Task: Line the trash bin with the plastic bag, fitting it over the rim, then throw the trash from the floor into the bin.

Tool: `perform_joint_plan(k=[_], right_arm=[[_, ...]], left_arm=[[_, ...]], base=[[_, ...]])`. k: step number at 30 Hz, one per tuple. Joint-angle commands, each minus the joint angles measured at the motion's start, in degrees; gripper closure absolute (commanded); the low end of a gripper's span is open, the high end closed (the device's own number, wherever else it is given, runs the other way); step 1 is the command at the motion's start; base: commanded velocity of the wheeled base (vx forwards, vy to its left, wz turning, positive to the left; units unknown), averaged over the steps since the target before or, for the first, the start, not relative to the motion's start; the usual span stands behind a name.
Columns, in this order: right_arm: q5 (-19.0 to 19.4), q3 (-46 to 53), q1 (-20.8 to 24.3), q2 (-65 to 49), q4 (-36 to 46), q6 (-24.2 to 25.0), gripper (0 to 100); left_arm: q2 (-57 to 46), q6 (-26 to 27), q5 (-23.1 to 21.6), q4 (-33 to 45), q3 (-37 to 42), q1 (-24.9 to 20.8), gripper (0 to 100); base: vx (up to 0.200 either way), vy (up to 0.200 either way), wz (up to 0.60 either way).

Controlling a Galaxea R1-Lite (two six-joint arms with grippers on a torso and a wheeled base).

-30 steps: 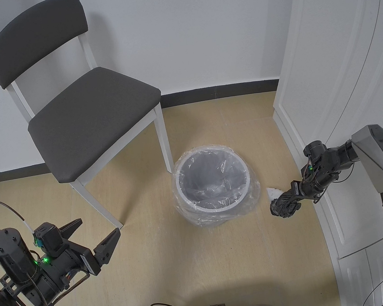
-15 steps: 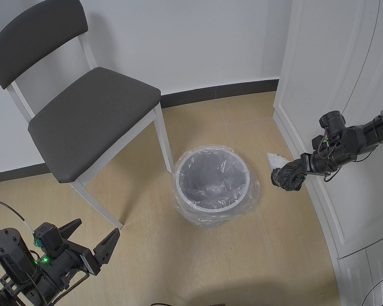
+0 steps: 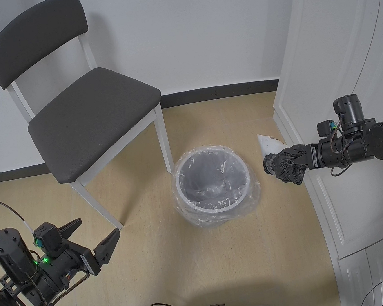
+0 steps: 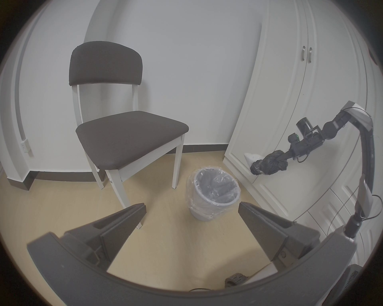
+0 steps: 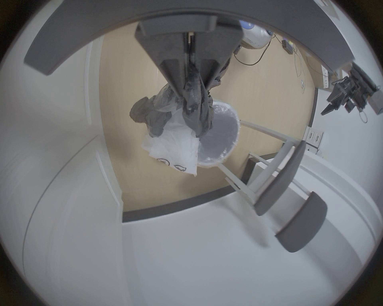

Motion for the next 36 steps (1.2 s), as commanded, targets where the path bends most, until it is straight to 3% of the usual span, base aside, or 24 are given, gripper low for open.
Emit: perform_joint_plan(k=[1,9,16,26,32,36], right_arm=[[-0.1,3.3,2.4,-6.1,-1.6,-0.4,100],[-2.6,8.1,5.7,-7.0,-8.0,-0.4,100],[-2.9,9.5,8.1,-8.1,-8.5,-0.5,100],[-3.0,11.1,10.9,-8.3,-8.6,-0.5,100],[-3.7,11.7,15.6,-5.3,-9.0,-0.2,100],[-3.7,13.4,17.7,-3.0,-13.5,0.1,100]], left_arm=[[0.3,0.1,0.0,0.0,1.0,0.0,0],[-0.4,0.1,0.0,-0.1,1.0,-0.1,0],[-0.3,0.1,0.0,-0.1,1.0,-0.1,0],[-1.2,-0.1,0.0,-0.4,1.0,-0.5,0],[-1.0,0.2,0.0,-1.2,1.0,-1.6,0],[-1.2,0.1,0.0,-1.2,1.0,-2.2,0]], base=[[0.2,0.0,0.0],[0.2,0.0,0.0],[0.2,0.0,0.0],[0.0,0.0,0.0],[0.0,0.0,0.0],[0.0,0.0,0.0]])
